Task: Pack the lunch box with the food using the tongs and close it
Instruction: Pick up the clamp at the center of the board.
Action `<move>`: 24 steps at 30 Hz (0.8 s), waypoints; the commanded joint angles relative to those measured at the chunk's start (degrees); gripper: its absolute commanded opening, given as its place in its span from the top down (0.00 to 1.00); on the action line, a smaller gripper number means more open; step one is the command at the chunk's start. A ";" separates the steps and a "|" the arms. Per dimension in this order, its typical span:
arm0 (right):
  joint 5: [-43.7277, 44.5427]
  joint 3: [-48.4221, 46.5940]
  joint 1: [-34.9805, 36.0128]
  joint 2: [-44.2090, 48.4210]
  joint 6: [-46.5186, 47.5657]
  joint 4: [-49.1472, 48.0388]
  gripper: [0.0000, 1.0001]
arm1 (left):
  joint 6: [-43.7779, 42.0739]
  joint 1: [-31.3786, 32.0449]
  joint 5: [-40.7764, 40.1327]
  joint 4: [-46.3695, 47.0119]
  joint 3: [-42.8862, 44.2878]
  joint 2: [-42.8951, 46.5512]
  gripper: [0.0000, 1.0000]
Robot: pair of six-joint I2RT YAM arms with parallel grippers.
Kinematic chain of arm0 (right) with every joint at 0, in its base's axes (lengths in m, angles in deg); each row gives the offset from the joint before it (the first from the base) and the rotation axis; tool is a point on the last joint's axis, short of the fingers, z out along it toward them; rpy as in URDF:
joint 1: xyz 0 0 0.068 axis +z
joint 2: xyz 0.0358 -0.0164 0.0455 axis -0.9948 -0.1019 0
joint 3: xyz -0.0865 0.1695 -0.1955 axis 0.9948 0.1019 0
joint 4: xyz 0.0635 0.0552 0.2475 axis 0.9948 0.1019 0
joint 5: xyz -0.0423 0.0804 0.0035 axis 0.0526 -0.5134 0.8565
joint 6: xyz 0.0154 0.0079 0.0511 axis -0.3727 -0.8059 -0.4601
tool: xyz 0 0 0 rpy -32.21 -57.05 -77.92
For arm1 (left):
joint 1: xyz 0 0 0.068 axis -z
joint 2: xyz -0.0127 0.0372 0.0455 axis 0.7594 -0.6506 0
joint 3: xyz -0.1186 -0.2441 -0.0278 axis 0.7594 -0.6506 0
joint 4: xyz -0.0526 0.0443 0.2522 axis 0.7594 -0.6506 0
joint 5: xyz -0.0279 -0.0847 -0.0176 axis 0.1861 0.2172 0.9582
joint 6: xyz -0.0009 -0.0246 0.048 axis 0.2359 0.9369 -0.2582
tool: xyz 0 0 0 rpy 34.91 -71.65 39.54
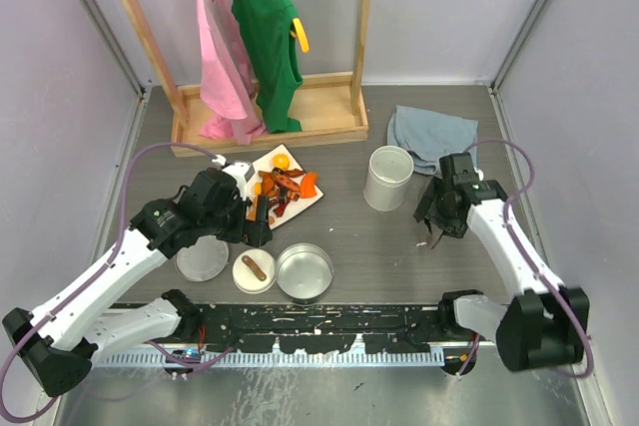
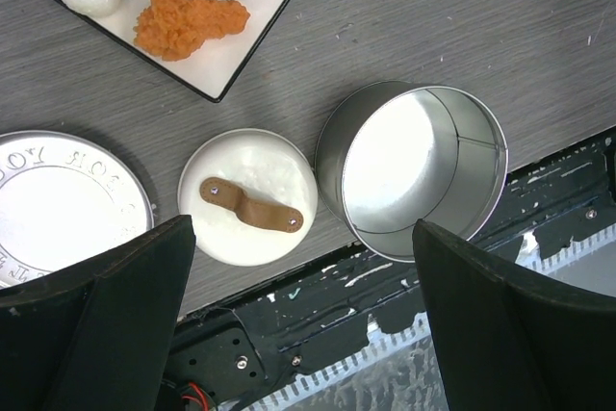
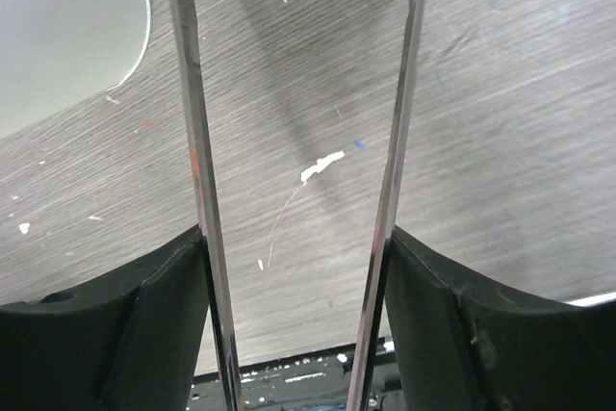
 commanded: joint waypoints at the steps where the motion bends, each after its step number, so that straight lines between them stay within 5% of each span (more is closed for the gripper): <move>1: 4.68 -4.97 0.35 7.75 -4.47 9.01 0.30 | 0.32 -0.19 -1.21 2.53 -0.21 0.19 0.04; 10: 5.36 -18.18 0.47 12.59 -1.49 16.84 0.29 | 0.43 -0.19 -2.21 2.52 1.05 -1.24 0.04; 24: -13.20 -35.50 0.46 14.65 5.88 16.10 0.29 | 0.94 -1.31 -7.11 0.07 3.91 -1.66 0.03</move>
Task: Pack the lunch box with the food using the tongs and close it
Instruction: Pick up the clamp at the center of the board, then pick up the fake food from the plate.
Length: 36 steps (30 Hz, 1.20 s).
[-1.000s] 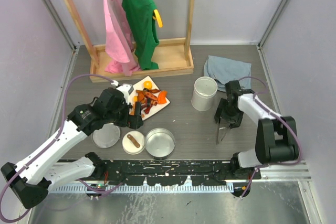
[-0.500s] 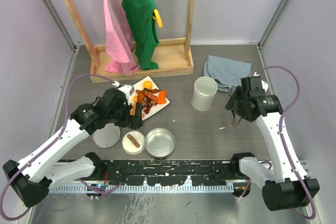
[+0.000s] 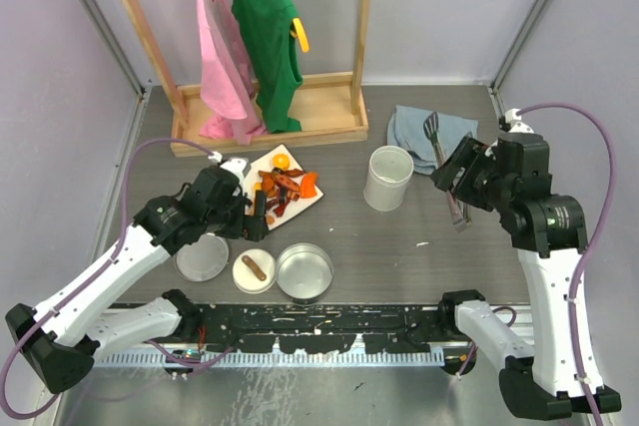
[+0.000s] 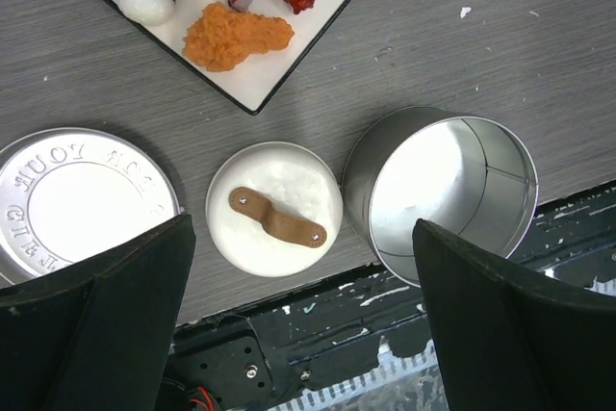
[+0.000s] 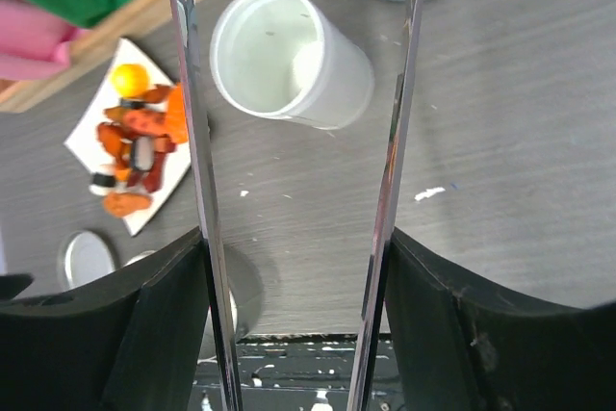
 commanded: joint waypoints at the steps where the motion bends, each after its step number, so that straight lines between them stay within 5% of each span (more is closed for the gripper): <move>1: -9.14 -6.40 0.37 -1.56 4.36 -0.84 0.30 | -0.67 -1.73 -2.05 -0.80 4.41 -0.42 0.03; 10: -19.75 -12.41 1.60 -6.11 12.78 1.36 0.31 | 0.86 -19.58 2.01 -3.87 4.10 3.64 0.02; 15: -20.36 -11.13 6.94 -7.02 14.38 2.84 0.34 | 1.39 -22.74 -2.12 -5.60 3.77 5.73 0.01; 24: -9.01 -10.24 26.61 -12.96 10.22 0.48 0.36 | 1.17 -31.68 -1.04 -6.33 5.18 4.95 0.00; 32: 6.89 -9.74 43.63 -25.88 5.83 -1.63 0.36 | -1.76 -31.90 -4.40 -2.86 2.77 9.08 0.00; 36: 11.18 -11.29 46.57 -33.21 4.31 -2.06 0.36 | -4.83 -31.90 -6.04 -2.18 0.90 10.73 0.00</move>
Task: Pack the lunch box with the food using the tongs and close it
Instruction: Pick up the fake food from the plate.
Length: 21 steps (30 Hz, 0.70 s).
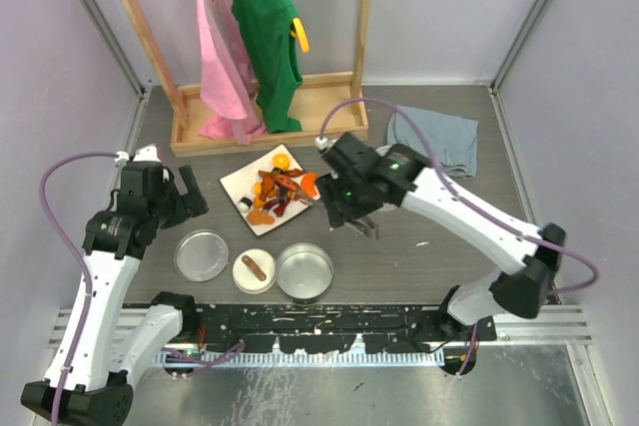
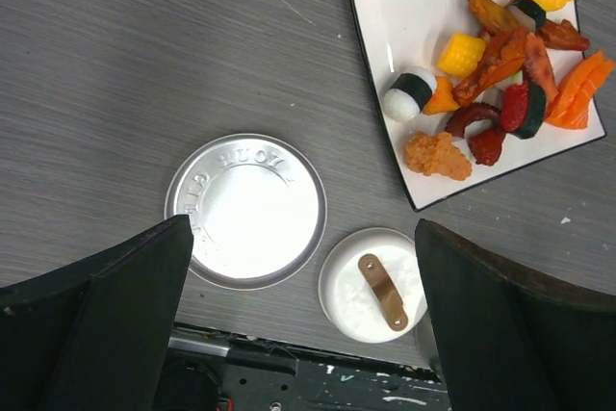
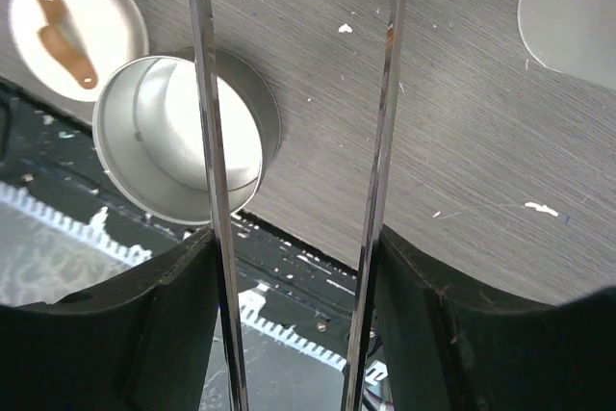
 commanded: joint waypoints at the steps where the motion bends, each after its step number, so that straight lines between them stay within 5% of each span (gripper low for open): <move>1: 8.52 -1.85 2.36 -5.17 -2.73 -3.42 0.36 | -4.37 -0.23 -3.10 2.76 -1.70 1.96 0.00; 21: 6.59 -1.06 -0.01 -16.64 -6.48 -12.70 0.40 | -5.79 -0.23 -5.47 11.82 -11.66 8.69 0.00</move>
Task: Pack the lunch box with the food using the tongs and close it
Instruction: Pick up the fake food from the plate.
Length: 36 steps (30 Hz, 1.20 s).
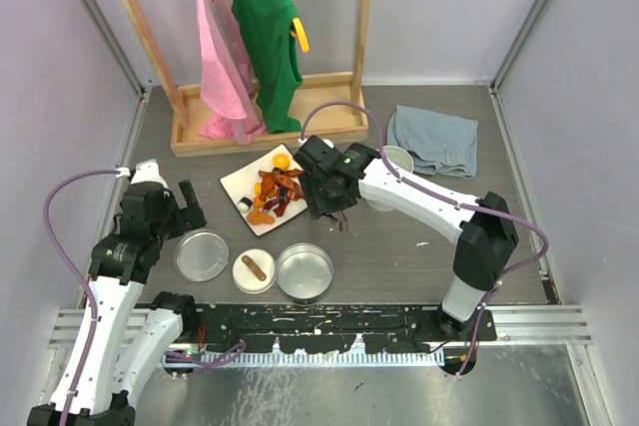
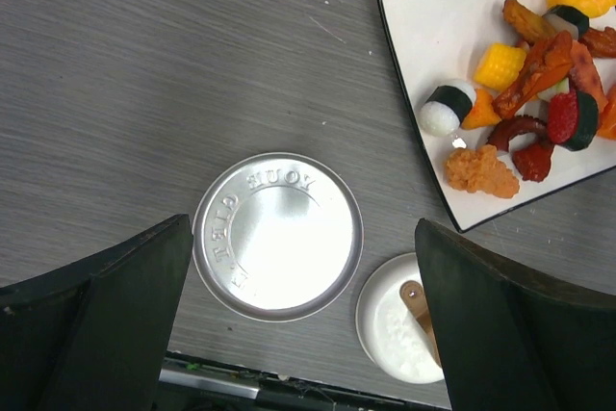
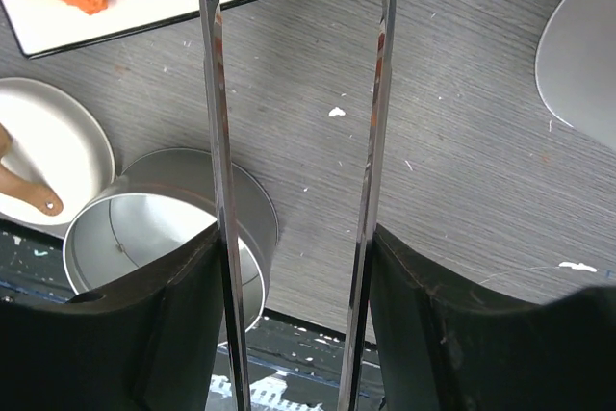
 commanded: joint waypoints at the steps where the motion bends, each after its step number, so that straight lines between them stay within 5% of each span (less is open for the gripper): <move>1: 0.32 -1.28 -1.21 -0.44 -1.19 -2.66 0.40 | -0.80 -0.23 -1.77 5.34 -0.40 -0.89 0.00; 36: -3.59 -2.31 -4.62 -5.16 1.25 -5.16 0.46 | 4.89 -0.24 0.60 2.19 -3.03 -2.08 0.00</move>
